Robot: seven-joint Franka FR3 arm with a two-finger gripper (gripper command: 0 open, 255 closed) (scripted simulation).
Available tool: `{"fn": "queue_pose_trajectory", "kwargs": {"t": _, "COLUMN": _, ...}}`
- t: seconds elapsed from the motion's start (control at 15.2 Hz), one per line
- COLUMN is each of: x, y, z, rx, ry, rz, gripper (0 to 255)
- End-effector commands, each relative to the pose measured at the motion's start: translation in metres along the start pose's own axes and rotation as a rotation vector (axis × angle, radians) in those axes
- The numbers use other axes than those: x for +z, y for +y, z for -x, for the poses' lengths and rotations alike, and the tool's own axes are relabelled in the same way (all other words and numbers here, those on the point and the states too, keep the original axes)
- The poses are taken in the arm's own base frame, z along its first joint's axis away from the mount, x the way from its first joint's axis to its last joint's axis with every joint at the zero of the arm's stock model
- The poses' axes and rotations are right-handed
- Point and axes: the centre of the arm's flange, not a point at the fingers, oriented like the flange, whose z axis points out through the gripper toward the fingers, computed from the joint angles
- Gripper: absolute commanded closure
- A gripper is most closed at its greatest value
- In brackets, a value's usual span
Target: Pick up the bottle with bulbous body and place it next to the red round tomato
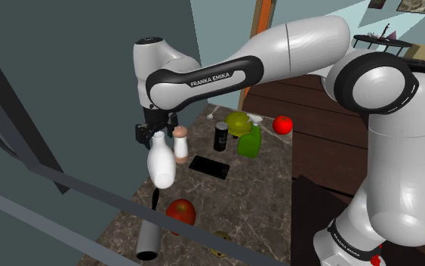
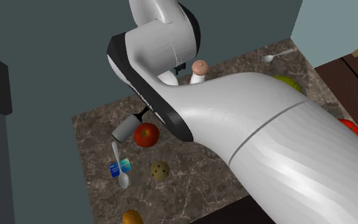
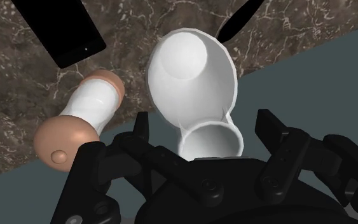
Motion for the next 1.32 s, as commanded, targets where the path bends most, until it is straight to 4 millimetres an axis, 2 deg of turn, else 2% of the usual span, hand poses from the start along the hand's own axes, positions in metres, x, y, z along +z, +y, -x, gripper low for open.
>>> {"fn": "queue_pose_trajectory", "kwargs": {"t": 0.0, "x": 0.000, "y": 0.000, "z": 0.000, "rx": 0.000, "ry": 0.000, "rz": 0.000, "gripper": 255}}
{"fn": "queue_pose_trajectory", "kwargs": {"t": 0.59, "x": 0.000, "y": 0.000, "z": 0.000, "rx": 0.000, "ry": 0.000, "rz": 0.000, "gripper": 255}}
{"fn": "queue_pose_trajectory", "kwargs": {"t": 1.25, "x": -0.053, "y": 0.000, "z": -0.003, "rx": 0.000, "ry": 0.000, "rz": 0.000, "gripper": 255}}
